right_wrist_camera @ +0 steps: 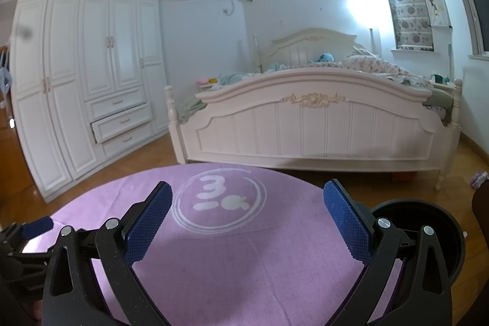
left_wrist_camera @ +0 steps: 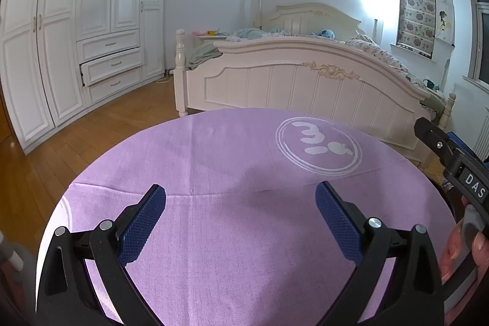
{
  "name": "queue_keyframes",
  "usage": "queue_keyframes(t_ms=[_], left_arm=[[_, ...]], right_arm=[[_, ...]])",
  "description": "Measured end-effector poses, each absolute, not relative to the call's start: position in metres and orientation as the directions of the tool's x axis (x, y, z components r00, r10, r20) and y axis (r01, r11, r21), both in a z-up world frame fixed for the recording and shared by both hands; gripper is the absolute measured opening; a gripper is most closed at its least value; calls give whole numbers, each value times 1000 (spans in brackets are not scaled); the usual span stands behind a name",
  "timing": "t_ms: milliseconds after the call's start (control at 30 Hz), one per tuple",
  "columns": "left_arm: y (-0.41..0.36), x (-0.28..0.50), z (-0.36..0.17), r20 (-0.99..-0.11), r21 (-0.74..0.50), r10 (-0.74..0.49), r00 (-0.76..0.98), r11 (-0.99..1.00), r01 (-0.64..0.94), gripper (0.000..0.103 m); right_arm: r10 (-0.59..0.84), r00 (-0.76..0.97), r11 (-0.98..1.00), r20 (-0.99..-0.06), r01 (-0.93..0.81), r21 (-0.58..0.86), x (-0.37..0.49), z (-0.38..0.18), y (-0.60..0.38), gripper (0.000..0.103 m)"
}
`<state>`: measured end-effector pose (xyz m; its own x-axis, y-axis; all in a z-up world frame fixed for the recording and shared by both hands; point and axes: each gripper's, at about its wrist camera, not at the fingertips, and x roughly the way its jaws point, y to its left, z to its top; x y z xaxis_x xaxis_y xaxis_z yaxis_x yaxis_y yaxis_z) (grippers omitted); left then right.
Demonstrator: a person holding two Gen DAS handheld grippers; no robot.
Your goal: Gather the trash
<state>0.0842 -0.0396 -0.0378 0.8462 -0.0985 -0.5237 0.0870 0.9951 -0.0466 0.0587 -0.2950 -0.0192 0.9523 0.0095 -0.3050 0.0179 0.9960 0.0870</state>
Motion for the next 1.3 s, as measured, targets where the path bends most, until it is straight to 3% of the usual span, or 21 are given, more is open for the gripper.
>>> queue_keyframes(t_ms=[1300], left_arm=[[-42, 82, -45, -540, -47, -82, 838, 997, 67, 97]], right_arm=[[15, 952, 995, -307, 16, 99, 59, -19, -292, 98]])
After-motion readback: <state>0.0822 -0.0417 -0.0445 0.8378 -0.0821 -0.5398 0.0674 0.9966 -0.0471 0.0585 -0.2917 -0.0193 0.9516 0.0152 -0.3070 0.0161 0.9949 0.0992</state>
